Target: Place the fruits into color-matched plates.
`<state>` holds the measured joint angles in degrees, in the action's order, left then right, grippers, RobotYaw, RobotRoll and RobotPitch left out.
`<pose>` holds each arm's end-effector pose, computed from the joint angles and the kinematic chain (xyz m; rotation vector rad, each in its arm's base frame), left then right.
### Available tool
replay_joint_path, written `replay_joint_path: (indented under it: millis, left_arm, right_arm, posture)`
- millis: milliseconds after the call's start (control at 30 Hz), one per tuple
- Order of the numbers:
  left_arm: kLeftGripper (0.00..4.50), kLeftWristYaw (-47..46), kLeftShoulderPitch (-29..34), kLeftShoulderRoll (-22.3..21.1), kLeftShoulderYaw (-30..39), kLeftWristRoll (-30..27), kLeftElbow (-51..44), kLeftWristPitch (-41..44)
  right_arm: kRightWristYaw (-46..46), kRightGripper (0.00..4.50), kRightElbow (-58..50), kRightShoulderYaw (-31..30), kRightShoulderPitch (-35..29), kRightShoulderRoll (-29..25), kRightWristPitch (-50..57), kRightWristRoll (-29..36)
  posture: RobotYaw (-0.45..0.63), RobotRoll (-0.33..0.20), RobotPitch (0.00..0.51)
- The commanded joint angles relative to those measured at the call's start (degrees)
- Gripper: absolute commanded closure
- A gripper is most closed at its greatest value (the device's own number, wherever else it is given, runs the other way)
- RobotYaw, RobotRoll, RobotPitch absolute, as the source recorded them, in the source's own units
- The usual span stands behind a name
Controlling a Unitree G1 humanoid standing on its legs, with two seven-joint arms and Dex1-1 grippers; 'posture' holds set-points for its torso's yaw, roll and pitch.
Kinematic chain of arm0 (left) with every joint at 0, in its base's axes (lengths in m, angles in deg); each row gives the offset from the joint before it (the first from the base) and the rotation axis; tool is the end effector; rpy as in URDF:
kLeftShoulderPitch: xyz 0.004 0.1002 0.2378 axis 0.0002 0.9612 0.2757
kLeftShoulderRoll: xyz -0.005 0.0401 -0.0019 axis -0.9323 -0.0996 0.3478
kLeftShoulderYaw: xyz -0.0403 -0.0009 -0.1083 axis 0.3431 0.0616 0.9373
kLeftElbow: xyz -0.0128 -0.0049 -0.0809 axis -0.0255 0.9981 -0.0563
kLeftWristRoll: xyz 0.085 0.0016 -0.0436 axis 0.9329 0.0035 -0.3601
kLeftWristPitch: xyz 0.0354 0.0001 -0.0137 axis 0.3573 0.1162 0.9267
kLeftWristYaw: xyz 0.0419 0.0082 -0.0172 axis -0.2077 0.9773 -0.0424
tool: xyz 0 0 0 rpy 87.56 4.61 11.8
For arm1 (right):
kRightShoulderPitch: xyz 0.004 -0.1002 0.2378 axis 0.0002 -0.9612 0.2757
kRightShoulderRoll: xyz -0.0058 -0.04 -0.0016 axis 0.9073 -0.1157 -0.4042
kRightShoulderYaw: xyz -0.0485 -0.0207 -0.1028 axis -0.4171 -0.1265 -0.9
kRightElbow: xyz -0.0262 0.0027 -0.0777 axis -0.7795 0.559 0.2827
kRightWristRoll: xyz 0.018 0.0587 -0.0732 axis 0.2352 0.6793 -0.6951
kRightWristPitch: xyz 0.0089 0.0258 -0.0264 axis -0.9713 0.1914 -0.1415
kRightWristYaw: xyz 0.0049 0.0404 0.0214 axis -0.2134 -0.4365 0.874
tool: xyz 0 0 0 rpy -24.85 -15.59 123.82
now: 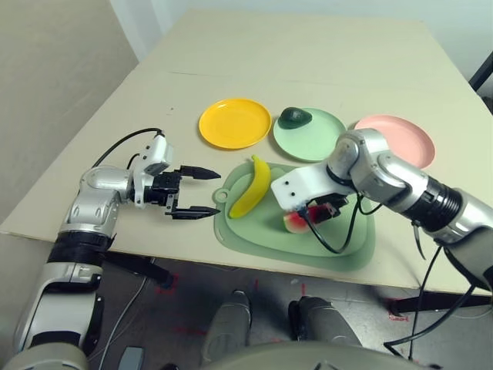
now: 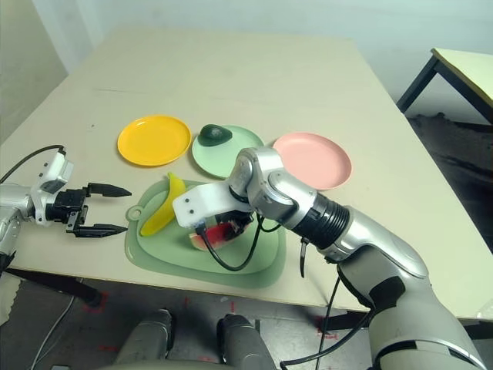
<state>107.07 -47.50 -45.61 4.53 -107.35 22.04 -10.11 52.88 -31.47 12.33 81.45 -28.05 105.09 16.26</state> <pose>0.2759 0.3033 0.1383 0.3575 0.1924 -1.3904 0.2927 -0.0996 0.2006 -1.4062 0.7633 1.5889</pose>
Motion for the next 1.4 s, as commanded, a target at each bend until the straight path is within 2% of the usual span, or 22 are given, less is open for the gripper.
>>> replay_joint_path:
  millis: [33, 300, 433, 567, 833, 1000, 1200, 1400]
  left_arm:
    - [0.0, 0.15, 0.29, -0.25, 0.16, 0.29, 0.5, -0.19]
    - [0.0, 0.22, -0.29, 0.18, -0.07, 0.46, 1.29, -0.58]
    - [0.0, 0.1, -0.28, 0.31, -0.04, 0.41, 1.32, -0.74]
    - [0.0, 0.05, -0.62, 0.46, -0.01, 0.45, 1.73, -0.91]
    - [0.0, 0.14, -1.3, 0.86, -0.19, 0.61, 2.78, -1.47]
    - [0.0, 0.14, -1.38, 0.97, -0.14, 0.66, 2.75, -1.34]
    - [0.0, 0.19, -0.11, 0.4, 0.34, 0.29, 1.77, -1.02]
    - [0.0, 0.1, -0.17, 0.58, 0.13, 0.26, 1.53, -0.6]
  right_arm:
    - [0.14, 2.78, 0.76, -0.2, -0.08, -0.85, -0.71, 0.73]
    - [0.14, 2.78, 2.72, 0.22, 3.81, -1.6, -0.98, 3.36]
    - [0.14, 2.78, 3.89, -0.12, 8.12, -3.15, 0.5, 7.96]
    - [0.14, 2.78, 9.24, -0.02, 11.58, -4.28, -2.25, 8.59]
    - [-1.19, 2.78, 29.08, 1.71, 15.67, -0.89, -13.04, 1.76]
    - [-7.55, 2.78, 49.82, 1.97, 20.43, 4.34, -23.29, -3.42]
    - [-10.13, 2.78, 60.37, 3.95, 23.21, 7.17, -28.92, -7.23]
    - [-19.37, 2.78, 72.39, 3.51, 27.61, 8.54, -33.55, -13.16]
  posture:
    - [0.03, 0.0, 0.124]
    - [0.02, 0.0, 0.12]
    - [0.02, 0.0, 0.117]
    - [0.02, 0.0, 0.115]
    - [0.01, 0.0, 0.115]
    - [0.02, 0.0, 0.12]
    - [0.02, 0.0, 0.124]
    - [0.0, 0.0, 0.13]
